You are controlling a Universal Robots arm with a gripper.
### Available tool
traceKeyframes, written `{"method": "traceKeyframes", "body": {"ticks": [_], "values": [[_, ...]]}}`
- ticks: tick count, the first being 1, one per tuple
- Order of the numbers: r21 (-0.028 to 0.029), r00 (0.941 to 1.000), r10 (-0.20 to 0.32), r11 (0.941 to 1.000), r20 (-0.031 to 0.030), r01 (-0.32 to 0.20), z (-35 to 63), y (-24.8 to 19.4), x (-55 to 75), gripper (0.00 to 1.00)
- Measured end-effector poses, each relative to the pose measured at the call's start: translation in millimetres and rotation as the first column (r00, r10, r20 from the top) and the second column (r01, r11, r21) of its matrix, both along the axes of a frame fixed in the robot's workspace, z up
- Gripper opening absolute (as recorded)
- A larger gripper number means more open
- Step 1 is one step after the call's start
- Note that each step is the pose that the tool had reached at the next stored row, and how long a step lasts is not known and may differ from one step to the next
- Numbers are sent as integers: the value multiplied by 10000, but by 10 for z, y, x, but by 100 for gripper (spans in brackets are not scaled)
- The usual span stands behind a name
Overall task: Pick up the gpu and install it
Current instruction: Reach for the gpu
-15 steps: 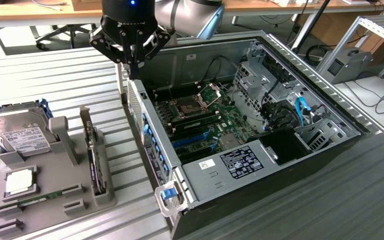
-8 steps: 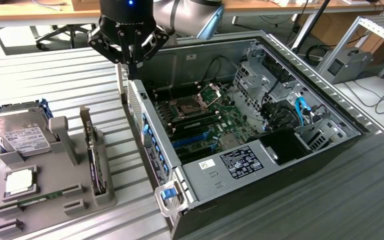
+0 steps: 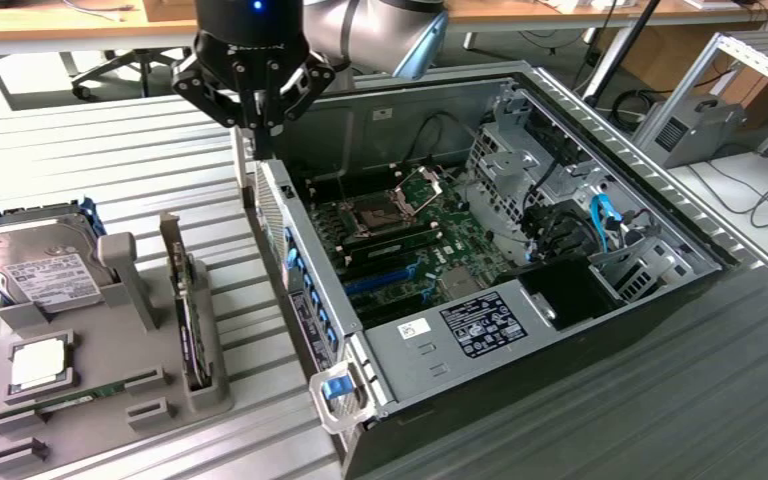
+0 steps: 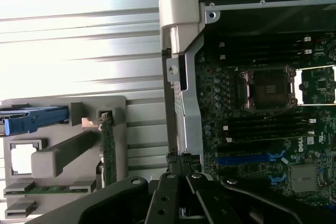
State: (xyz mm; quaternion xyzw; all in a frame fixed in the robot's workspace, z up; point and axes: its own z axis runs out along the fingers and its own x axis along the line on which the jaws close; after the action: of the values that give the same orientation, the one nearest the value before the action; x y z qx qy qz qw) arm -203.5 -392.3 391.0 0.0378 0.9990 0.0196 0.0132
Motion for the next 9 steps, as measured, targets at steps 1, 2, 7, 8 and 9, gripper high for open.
{"method": "traceKeyframes", "body": {"ticks": [1, 2, 7, 8, 9], "values": [[0, 10000, 0, 10000, 0, 0, 0, 0, -3, 11], [0, 10000, 1, 10000, 0, -1, 0, 0, -6, 11], [0, 10000, 0, 10000, 0, 0, 0, 0, -28, 11], [0, 10000, 0, 10000, 0, 0, 0, 0, -31, 11], [-1, 10000, 1, 10000, 0, -1, 0, 0, -35, 11]]}}
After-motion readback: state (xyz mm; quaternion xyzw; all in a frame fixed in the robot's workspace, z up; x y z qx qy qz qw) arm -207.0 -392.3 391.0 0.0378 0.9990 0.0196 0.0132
